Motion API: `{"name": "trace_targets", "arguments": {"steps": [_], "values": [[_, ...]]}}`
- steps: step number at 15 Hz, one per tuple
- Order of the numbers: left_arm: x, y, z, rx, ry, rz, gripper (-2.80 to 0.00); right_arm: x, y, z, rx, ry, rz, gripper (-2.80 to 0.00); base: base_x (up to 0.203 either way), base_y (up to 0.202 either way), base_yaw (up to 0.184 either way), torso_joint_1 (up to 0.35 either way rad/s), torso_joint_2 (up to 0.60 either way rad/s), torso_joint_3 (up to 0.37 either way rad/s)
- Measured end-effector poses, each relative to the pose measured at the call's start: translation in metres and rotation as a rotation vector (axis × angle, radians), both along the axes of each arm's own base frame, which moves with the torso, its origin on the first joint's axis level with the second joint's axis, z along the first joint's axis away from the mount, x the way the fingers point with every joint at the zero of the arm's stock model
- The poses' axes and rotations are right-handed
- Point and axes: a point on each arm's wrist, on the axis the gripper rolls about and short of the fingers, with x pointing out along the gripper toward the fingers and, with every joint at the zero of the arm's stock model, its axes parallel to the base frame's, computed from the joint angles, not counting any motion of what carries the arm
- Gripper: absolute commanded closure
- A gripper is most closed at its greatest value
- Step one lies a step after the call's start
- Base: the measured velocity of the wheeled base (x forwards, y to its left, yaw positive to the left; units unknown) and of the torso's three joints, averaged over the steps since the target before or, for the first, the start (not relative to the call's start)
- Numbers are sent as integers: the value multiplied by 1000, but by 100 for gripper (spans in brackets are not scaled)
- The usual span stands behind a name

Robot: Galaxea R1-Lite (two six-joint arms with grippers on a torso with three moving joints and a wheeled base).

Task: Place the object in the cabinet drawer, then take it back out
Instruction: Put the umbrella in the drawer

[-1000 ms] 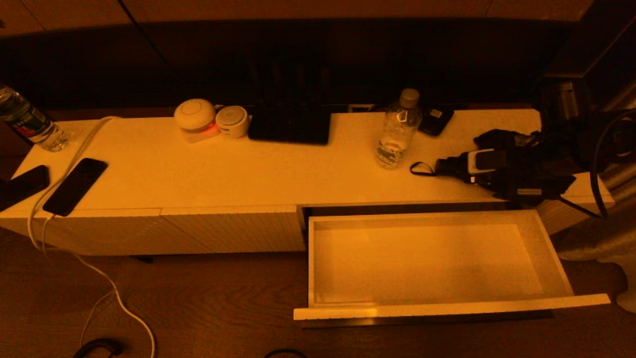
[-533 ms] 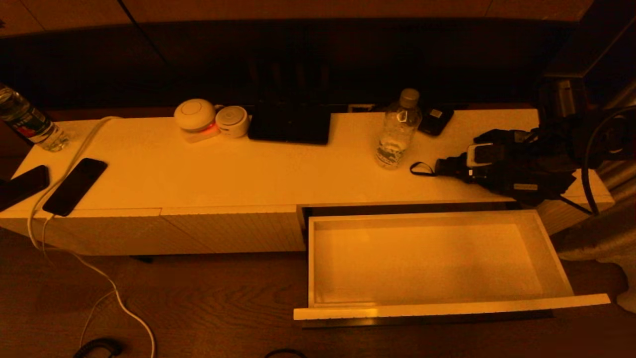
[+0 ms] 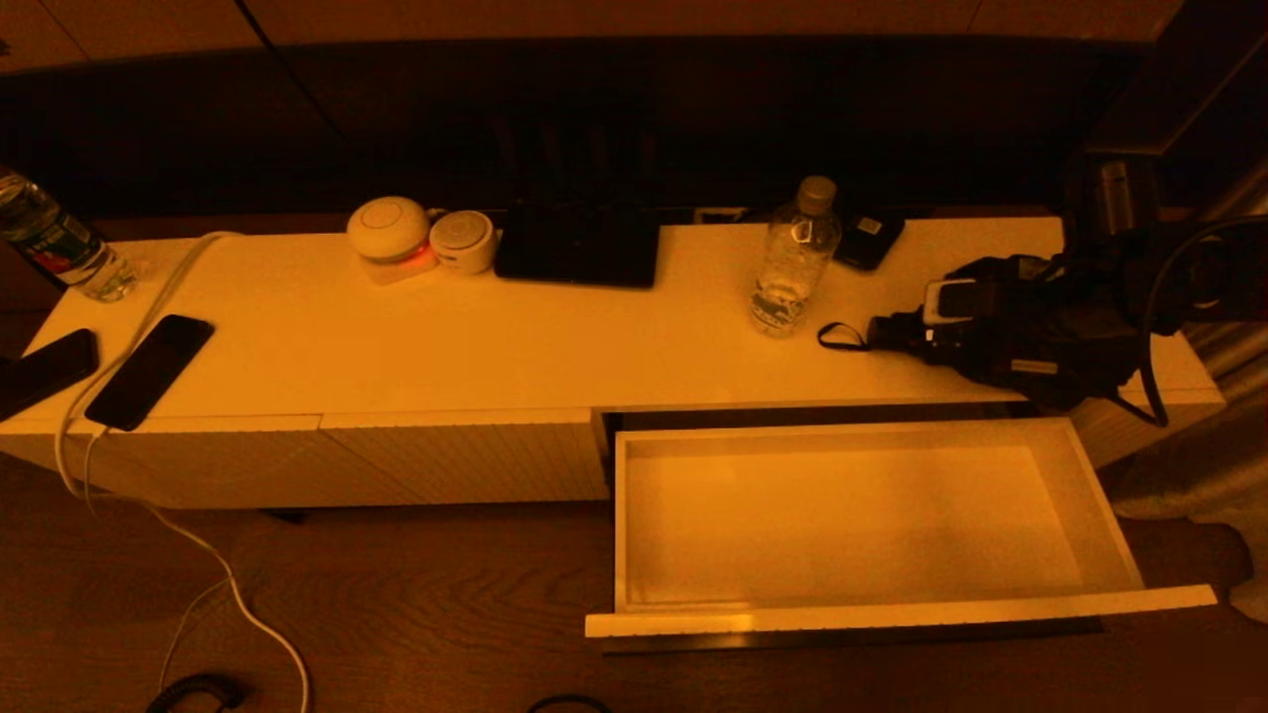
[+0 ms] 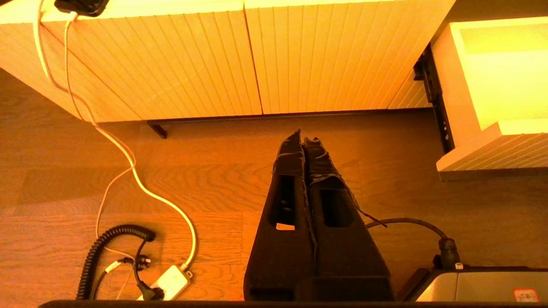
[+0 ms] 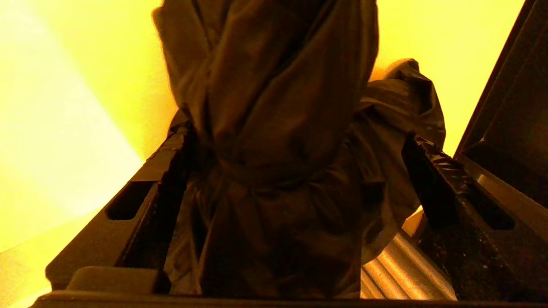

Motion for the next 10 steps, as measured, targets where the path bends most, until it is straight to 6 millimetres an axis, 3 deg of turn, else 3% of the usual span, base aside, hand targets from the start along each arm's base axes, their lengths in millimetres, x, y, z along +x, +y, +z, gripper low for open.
{"name": "trace_targets", "arguments": {"steps": [10], "values": [[0,0,0,0,0,0,0,7,1,0,36,-27,-21,-280,0,0,0,0,0,0]]}}
